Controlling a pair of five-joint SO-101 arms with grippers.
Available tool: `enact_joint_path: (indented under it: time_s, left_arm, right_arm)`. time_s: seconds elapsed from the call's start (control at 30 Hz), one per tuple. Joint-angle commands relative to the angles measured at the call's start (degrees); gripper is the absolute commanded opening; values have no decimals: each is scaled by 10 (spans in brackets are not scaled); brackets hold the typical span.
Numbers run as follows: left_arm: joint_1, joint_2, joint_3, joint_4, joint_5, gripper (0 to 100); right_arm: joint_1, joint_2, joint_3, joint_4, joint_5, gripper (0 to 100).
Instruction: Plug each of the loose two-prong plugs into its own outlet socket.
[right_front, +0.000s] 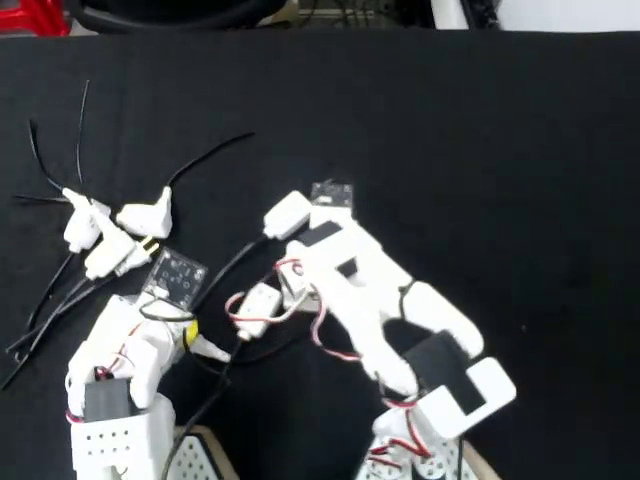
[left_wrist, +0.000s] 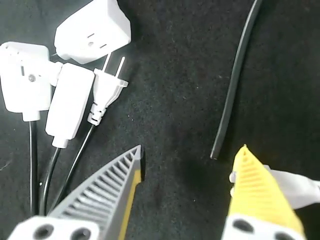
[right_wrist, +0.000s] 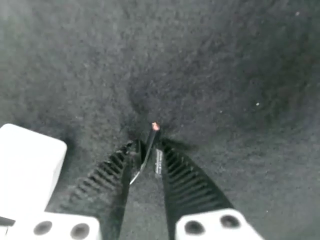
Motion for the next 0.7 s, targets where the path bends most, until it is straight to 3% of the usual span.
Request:
enact_joint_path:
  time_s: [0.0,0.17,0.43,0.67]
  left_arm:
    - [-7,-5,11,-1,-5,289]
    - [-7,-5,11,-1,-5,289]
    - [-7,-5,11,-1,-5,289]
    - [-7,-5,11,-1,-5,289]
  right_arm:
    - [24,-2,-35,9,1,11]
    - [99,-21,-66,18,77,11]
    - [213,-116,-68,3,139,11]
    - [265,-124,-111,-22,312,13]
